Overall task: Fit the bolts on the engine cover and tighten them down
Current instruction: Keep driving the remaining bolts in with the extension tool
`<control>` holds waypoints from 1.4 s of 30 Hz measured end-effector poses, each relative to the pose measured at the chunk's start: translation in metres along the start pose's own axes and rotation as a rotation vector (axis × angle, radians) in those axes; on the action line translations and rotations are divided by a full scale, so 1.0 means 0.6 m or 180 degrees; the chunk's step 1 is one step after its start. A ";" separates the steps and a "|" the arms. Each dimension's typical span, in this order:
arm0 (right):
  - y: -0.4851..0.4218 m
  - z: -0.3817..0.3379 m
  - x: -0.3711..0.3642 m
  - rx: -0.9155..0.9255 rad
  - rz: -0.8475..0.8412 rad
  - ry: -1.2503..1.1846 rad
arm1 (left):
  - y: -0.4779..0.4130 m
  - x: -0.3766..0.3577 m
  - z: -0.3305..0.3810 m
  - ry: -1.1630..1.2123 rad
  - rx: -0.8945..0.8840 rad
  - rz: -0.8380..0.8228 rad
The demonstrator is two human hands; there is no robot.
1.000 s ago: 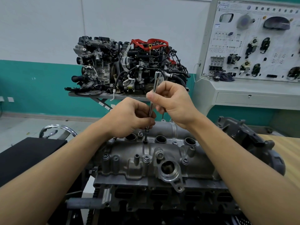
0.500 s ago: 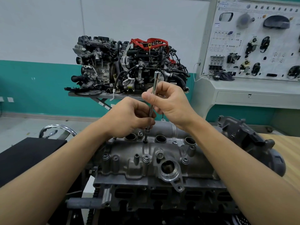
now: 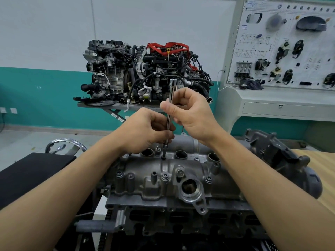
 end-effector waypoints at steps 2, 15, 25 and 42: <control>0.003 -0.002 -0.009 -0.0081 -0.0301 -0.0098 | 0.000 -0.001 0.002 -0.0014 -0.0023 -0.0013; 0.013 -0.013 -0.006 -0.0054 -0.0303 0.0303 | -0.001 -0.001 -0.003 0.0110 -0.0032 -0.0022; 0.016 -0.020 -0.003 0.0149 -0.0044 0.0534 | 0.000 -0.002 -0.007 0.0036 0.0098 0.0002; -0.023 -0.096 -0.058 0.0490 0.0027 0.0849 | 0.046 0.071 0.041 -0.0082 -0.0358 0.0660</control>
Point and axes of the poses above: each hand's wrist, its own y-axis away from the middle knuckle, its own x-axis out of the back of the hand, z = x × y, the point moved 10 cm from there along -y, towards the middle knuckle, and after that the axes turned 4 degrees about y, right-handed, at the moved point
